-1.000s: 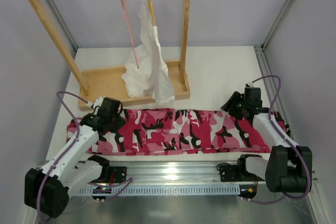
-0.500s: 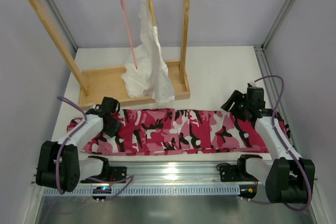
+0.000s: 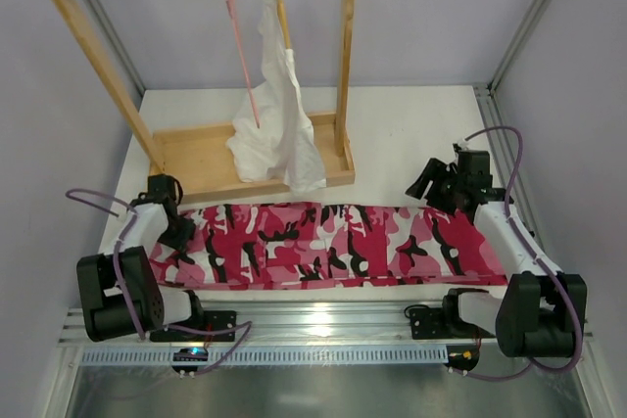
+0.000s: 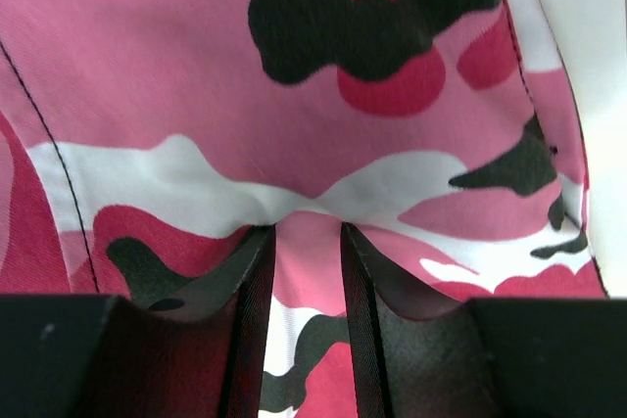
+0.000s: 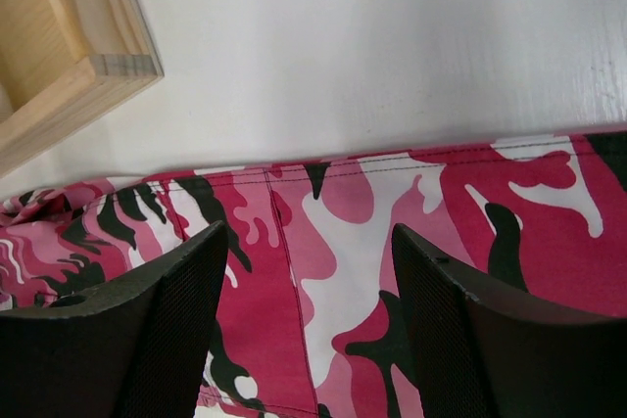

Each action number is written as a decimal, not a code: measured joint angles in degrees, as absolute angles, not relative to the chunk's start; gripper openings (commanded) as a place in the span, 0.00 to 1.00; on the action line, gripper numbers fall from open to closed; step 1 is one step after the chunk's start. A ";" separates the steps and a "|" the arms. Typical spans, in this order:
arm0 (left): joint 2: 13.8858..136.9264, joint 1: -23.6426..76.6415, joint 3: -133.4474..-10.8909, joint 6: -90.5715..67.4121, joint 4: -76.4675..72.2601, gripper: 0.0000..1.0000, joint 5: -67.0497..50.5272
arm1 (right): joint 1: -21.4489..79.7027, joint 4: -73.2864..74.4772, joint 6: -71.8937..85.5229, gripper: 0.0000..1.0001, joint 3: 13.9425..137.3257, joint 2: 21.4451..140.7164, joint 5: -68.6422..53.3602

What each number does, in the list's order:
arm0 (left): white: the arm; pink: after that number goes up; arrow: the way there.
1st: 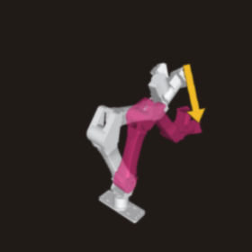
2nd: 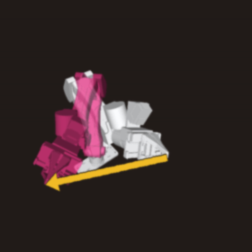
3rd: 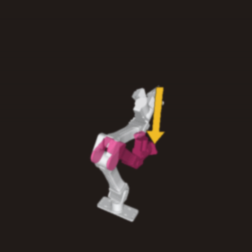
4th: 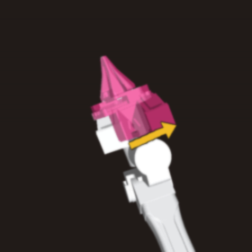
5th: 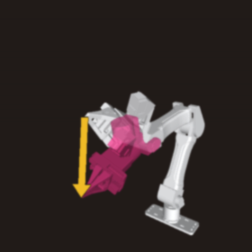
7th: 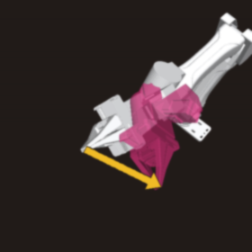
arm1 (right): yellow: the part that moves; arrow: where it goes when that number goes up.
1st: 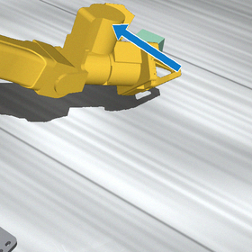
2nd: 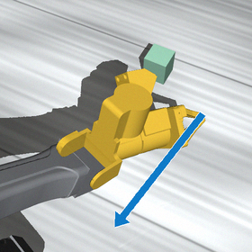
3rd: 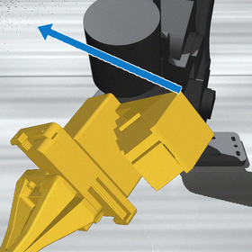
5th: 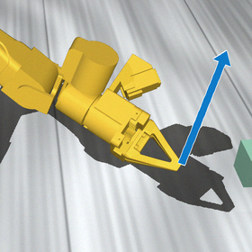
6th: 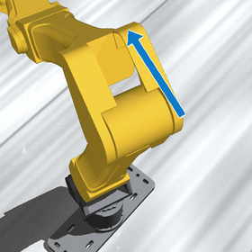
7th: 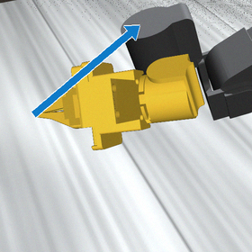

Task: Place the trousers on the hanger
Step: Fold the trousers

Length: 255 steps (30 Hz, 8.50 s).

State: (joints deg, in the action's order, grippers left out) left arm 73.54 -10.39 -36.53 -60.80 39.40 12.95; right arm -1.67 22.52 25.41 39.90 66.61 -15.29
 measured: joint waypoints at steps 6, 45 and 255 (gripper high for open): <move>78.04 -15.53 -39.75 -57.60 39.88 0.34 11.09 | -0.82 21.80 25.15 0.71 42.52 66.89 -16.25; 57.98 11.07 -42.76 -45.08 38.79 0.74 -7.62 | -28.58 44.53 40.69 0.43 37.91 51.55 15.44; 52.86 13.85 -37.15 -48.77 28.51 0.81 -14.11 | -31.79 42.59 -17.82 0.08 59.79 98.80 -3.25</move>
